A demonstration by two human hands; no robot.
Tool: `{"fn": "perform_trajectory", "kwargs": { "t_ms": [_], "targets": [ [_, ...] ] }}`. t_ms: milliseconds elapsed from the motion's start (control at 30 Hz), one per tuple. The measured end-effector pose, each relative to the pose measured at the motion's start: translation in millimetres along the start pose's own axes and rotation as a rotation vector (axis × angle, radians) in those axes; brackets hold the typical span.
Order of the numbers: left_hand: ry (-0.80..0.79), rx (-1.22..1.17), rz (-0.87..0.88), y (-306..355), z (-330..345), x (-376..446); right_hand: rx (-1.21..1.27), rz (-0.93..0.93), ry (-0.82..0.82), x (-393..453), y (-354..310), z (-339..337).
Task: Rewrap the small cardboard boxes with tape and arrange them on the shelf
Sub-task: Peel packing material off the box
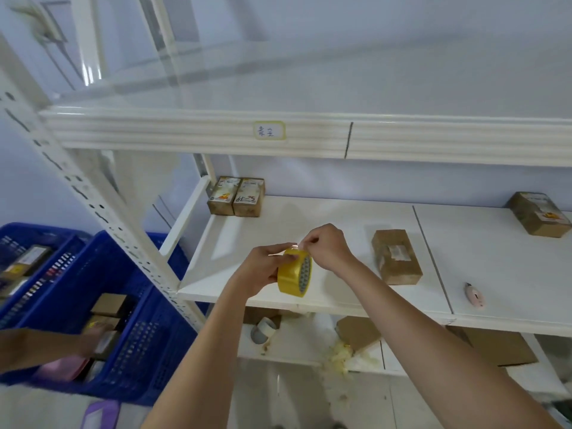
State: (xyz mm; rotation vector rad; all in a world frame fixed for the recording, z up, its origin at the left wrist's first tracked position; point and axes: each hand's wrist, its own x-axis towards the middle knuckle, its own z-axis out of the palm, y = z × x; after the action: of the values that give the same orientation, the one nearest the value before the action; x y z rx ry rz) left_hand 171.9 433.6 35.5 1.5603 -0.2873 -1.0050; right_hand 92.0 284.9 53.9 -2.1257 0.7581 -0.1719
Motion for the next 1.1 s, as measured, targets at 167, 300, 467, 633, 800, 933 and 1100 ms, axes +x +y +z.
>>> {"fn": "perform_trajectory", "kwargs": {
  "t_ms": [167,300,467,633,800,933,1100],
  "targets": [
    [0.070,0.072,-0.044,-10,-39,-9,-0.138,-0.030,-0.067,-2,-23,38],
    [0.109,0.097,-0.093,-20,-59,-14,-0.230,-0.046,-0.118,-6,-35,63],
    [0.132,0.126,-0.156,-30,-75,-15,-0.263,-0.041,-0.143,-11,-39,87],
    [0.160,0.117,-0.203,-50,-86,-15,-0.257,-0.034,-0.181,-18,-43,101],
    [0.024,-0.062,-0.143,-66,-91,-24,-0.245,-0.031,-0.149,-20,-40,102],
    [-0.099,-0.250,-0.086,-75,-100,-30,-0.161,0.009,-0.129,-12,-48,88],
    [0.024,-0.094,-0.058,-71,-101,-26,-0.131,0.022,-0.147,-13,-52,89]
  ]
}}
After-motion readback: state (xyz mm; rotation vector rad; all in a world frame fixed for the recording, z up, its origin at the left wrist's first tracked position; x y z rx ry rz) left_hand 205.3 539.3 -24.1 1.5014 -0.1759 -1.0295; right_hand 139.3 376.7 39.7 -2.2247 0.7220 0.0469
